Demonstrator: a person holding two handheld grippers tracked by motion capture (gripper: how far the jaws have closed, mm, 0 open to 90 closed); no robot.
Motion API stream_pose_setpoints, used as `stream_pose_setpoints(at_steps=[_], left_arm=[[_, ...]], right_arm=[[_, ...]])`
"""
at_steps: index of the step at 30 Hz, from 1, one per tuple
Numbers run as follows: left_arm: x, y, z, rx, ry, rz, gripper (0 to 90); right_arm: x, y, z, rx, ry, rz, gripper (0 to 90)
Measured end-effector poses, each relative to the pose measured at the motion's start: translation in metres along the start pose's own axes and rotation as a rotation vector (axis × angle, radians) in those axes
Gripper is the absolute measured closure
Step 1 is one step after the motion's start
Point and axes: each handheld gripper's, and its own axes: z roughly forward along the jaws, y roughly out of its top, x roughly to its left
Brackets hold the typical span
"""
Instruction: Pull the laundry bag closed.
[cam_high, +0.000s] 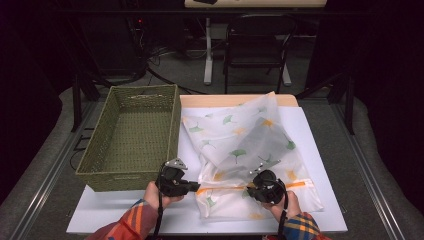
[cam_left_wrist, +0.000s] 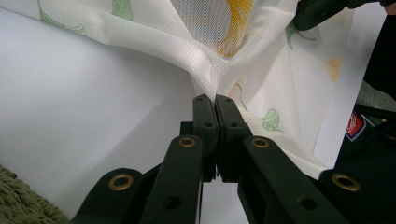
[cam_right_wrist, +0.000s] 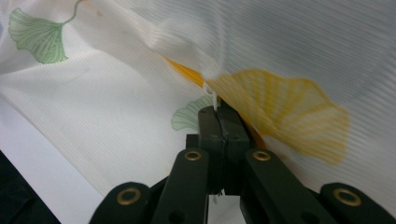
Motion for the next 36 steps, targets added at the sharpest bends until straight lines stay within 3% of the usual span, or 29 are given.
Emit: stream_pose_setpoints(at_steps=[4, 6, 21, 33, 34, 36], left_arm=[[0.0, 0.0, 0.0, 0.0, 0.001, 0.001, 89.0], [0.0, 0.0, 0.0, -0.001, -0.001, 0.0, 89.1], [0.002, 0.0, 0.001, 0.002, -0.004, -0.005, 89.0], [0.002, -0.001, 0.0, -0.002, 0.013, -0.008, 89.0], [0.003, -0.001, 0.0, 0.001, 0.0, -0.005, 89.0], [0.003, -0.001, 0.0, 0.003, 0.0, -0.005, 89.0]], right_arm=[[-0.004, -0.003, -0.001, 0.007, -0.012, -0.01, 90.0], [-0.004, -0.003, -0.002, 0.005, -0.016, 0.013, 90.0], [-0.012, -0.014, -0.009, 0.005, -0.048, 0.043, 90.0], [-0.015, -0.016, -0.01, 0.005, -0.092, 0.038, 90.0], [-0.015, -0.017, -0.01, 0.003, -0.084, 0.067, 90.0], [-0.016, -0.018, -0.011, 0.001, -0.09, 0.045, 90.0]])
